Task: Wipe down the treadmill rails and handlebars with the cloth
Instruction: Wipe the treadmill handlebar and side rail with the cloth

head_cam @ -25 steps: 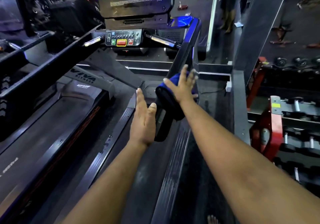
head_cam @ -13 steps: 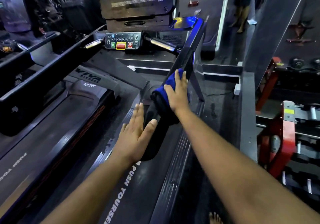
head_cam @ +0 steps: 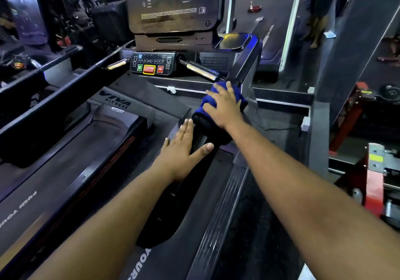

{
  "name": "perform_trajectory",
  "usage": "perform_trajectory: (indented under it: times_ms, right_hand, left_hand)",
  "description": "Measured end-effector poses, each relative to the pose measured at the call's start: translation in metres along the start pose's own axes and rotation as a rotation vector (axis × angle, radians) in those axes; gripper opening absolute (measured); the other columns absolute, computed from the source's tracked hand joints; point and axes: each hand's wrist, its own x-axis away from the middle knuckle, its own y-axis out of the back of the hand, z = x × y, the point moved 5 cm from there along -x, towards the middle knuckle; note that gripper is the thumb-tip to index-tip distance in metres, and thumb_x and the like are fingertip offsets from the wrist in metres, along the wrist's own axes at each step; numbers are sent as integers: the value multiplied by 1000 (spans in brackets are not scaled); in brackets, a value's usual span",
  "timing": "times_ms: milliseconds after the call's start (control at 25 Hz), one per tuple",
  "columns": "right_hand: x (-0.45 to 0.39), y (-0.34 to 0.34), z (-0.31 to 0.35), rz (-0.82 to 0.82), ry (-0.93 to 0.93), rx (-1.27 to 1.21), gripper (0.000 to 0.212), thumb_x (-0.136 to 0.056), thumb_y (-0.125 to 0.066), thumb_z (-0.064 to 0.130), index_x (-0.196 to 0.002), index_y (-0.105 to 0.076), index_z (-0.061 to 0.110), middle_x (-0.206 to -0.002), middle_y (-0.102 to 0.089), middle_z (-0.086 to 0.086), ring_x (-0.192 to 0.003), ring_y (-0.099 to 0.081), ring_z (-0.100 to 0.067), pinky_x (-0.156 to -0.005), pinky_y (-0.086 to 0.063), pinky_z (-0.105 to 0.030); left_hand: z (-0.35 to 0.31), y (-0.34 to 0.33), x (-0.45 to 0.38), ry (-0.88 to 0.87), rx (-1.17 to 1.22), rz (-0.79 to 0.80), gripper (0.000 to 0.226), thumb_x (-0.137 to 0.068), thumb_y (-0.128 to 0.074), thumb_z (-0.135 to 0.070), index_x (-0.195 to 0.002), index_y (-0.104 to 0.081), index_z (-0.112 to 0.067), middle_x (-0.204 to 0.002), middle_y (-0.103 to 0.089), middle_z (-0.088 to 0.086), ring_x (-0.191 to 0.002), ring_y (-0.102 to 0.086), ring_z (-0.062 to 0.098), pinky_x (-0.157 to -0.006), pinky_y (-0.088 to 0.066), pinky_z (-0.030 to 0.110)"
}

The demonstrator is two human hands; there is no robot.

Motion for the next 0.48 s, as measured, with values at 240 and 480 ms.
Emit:
perform_trajectory:
  times_ms: [240, 480]
  right_hand:
    - [2, -2, -9, 52, 291, 16, 65, -76, -41, 62, -133, -60, 35, -153, -43, 8, -151, -16, -19, -113, -7, -71]
    - [-47, 11, -28, -60, -77, -90, 59, -85, -58, 46, -140, -54, 24, -163, -23, -1, -153, -1, -24, -114, -9, -71]
  left_hand:
    - [6, -6, -6, -22, -8, 4, 105, -75, -19, -89, -154, 18, -31, -165, 12, -12, -151, 6, 2, -125, -1, 45]
    - [6, -6, -5, -15, -48, 13, 100, -74, -15, -93, -153, 15, -40, -164, 17, -13, -150, 9, 2, -125, -2, 46]
